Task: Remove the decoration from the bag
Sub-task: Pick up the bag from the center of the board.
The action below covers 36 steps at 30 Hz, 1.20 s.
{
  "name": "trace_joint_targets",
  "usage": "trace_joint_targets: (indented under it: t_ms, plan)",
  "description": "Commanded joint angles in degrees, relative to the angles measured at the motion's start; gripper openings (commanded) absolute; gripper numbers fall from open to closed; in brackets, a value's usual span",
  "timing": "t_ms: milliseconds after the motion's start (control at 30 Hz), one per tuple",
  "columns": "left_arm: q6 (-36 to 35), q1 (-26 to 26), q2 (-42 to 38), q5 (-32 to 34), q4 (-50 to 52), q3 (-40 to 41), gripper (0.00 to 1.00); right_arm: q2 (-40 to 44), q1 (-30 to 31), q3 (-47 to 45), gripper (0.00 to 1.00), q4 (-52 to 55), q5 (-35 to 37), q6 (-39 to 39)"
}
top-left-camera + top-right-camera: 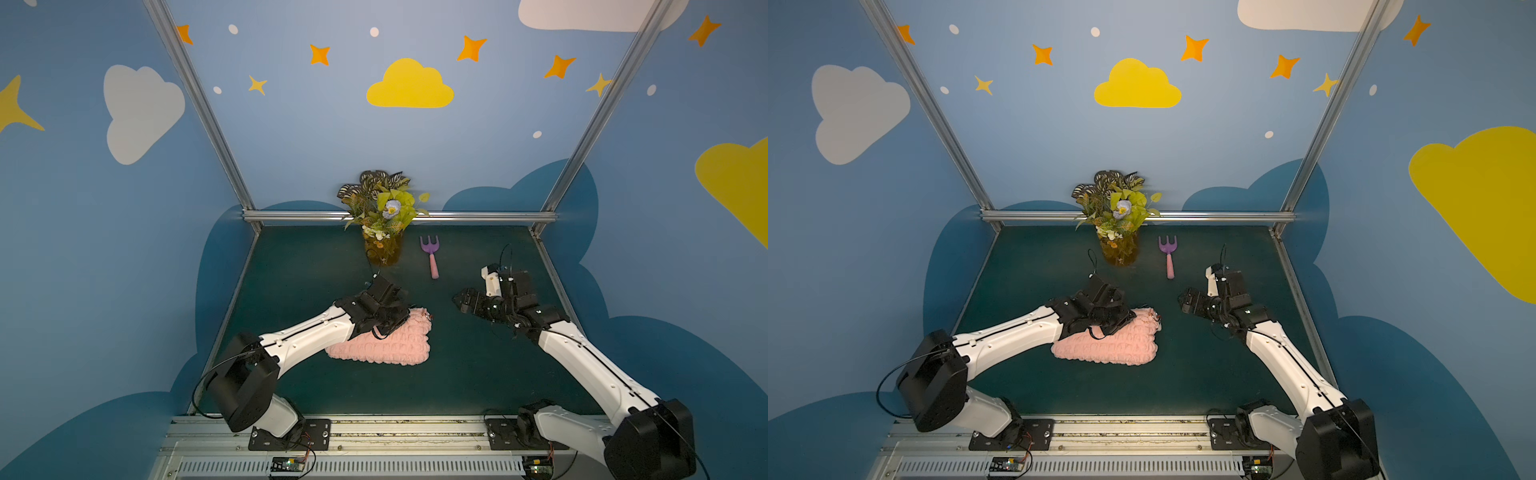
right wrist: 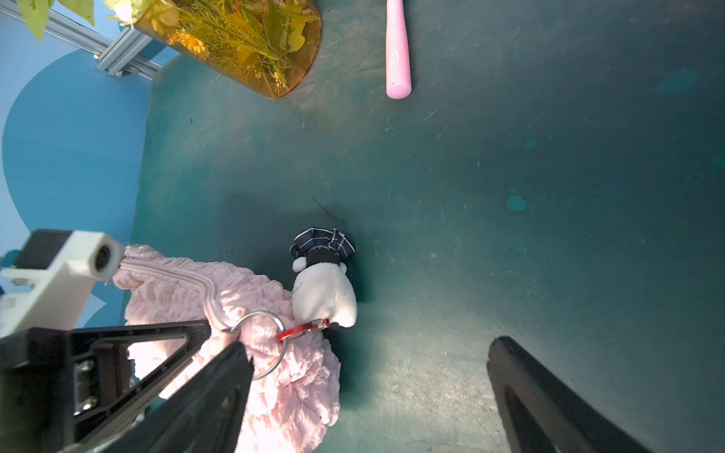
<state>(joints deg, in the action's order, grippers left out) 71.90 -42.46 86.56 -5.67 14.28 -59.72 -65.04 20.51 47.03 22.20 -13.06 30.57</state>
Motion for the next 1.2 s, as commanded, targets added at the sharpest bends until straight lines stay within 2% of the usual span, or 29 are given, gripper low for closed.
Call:
trace_joint_targets:
  t_ms: [0, 133, 267, 367, 500, 800, 1000, 1167]
  plan:
    - [-13.98, 1.26, -1.95, -4.94, 1.13, -6.09, 0.02, 1.62, 0.23, 2.09, 0.97, 1.09, -0.84, -1.02]
    - [-28.16, 2.83, -0.65, -12.03, 6.94, -15.13, 0.02, 2.38, 0.22, 1.97, 0.97, 0.99, -0.91, -1.18]
    - [-40.15, 4.23, -0.34, -19.15, 9.96, -20.16, 0.02, 2.95, 0.12, 2.02, 0.97, 0.92, -1.89, -2.07]
    - [-48.76, 5.36, -1.04, -21.72, 12.9, -22.11, 0.03, 3.75, 0.06, 2.02, 0.97, 0.92, -2.47, -3.13]
    - [-56.29, 6.42, -3.4, -21.22, 13.73, -21.53, 0.03, 5.99, -0.46, 1.42, 0.97, -0.46, -2.42, -3.33]
    - [-59.85, 10.99, -5.36, -23.2, 11.66, -19.47, 0.03, 12.86, -1.09, -3.26, 0.97, -7.13, -5.15, -2.91]
    - [-62.44, 12.21, -3.31, -29.23, 13.17, -19.38, 0.02, 14.32, -0.84, -6.51, 0.97, -14.69, -14.52, -4.82]
    - [-65.33, 12.33, -1.94, -32.76, 14.62, -17.96, 0.03, 11.68, -0.58, -4.58, 0.96, -15.94, -22.54, -5.79]
